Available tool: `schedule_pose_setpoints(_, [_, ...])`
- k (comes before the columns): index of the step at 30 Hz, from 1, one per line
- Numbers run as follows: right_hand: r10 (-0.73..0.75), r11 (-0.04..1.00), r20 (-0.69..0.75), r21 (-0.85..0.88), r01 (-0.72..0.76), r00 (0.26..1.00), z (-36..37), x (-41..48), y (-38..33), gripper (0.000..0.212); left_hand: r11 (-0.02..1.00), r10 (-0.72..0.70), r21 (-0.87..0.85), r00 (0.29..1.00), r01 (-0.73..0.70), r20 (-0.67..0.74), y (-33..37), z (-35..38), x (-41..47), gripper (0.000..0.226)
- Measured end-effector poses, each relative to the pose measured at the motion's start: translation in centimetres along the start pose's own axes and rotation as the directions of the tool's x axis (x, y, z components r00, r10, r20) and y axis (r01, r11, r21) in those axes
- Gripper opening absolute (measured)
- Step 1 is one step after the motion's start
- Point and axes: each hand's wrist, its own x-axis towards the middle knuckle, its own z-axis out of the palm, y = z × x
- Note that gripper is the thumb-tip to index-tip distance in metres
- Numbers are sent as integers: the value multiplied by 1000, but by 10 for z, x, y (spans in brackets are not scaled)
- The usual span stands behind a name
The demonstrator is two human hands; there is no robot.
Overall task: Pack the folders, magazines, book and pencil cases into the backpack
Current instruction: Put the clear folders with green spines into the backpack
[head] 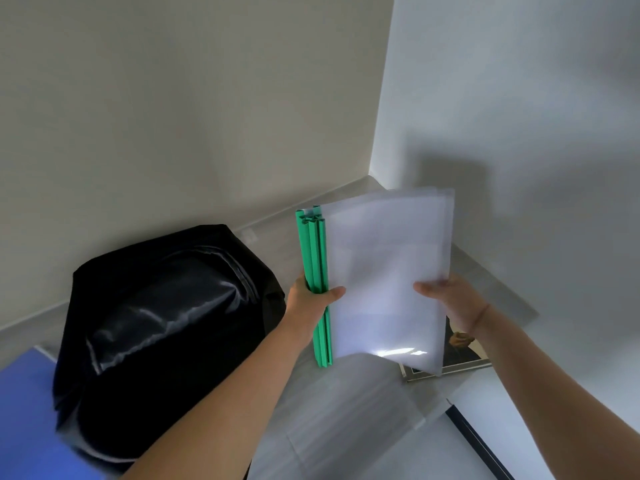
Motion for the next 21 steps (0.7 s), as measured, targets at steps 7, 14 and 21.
schedule_pose_setpoints(7, [-66, 996, -77, -66, 61, 995, 15, -8, 1, 21, 996, 79, 43, 994, -76, -79, -1, -6, -9, 48])
schedule_pose_setpoints(14, [-184, 981, -99, -85, 175, 978, 12, -19, -8, 28, 991, 131, 43, 990, -129, -46, -6, -11, -13, 48])
schedule_pose_setpoints(21, [-117, 990, -168, -100, 101, 979, 11, -21, 8, 36, 982, 117, 147, 993, -117, 3, -4, -3, -21, 42])
